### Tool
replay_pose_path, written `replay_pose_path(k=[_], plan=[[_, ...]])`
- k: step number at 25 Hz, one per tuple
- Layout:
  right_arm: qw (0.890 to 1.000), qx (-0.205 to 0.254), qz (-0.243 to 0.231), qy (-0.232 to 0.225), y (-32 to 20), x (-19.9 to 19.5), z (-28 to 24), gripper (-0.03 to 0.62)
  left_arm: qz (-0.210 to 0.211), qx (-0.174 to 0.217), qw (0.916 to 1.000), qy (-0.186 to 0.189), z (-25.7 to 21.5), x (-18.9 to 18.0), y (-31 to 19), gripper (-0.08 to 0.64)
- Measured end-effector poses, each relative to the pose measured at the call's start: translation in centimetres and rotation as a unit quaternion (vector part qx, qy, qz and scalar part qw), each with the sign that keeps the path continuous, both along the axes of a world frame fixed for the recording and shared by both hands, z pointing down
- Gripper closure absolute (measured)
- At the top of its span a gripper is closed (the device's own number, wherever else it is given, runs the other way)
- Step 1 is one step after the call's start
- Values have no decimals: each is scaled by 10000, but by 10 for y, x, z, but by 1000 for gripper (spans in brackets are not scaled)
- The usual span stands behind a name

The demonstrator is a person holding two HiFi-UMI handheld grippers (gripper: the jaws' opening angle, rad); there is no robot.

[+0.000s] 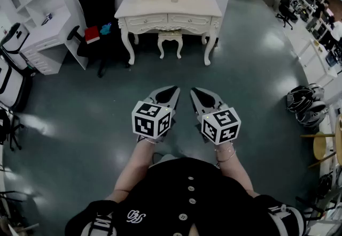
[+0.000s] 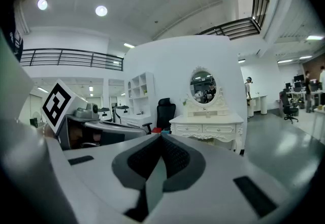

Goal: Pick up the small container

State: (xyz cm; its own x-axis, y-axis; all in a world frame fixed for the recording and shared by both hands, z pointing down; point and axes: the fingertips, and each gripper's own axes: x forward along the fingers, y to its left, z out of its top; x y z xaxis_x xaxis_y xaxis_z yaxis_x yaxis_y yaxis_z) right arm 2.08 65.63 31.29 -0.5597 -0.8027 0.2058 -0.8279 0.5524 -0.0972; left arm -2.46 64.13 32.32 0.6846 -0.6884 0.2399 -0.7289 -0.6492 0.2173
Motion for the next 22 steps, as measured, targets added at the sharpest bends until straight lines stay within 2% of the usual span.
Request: replay_pose_path(k=[5, 11, 16, 22], plan=[[9997, 6, -34, 238, -2, 1, 4, 591, -39, -163, 9999, -14, 12, 0, -4, 545], [9994, -127, -140, 289, 3, -3, 12, 591, -75, -305, 9995, -40, 23, -6, 4, 545], [9990, -192, -271, 291, 4, -8, 17, 592, -80, -248, 9997, -27, 20, -5, 7, 545], [9991, -159, -387, -121, 7, -8, 12, 589, 97, 74, 9999, 116, 11, 7, 12, 545]])
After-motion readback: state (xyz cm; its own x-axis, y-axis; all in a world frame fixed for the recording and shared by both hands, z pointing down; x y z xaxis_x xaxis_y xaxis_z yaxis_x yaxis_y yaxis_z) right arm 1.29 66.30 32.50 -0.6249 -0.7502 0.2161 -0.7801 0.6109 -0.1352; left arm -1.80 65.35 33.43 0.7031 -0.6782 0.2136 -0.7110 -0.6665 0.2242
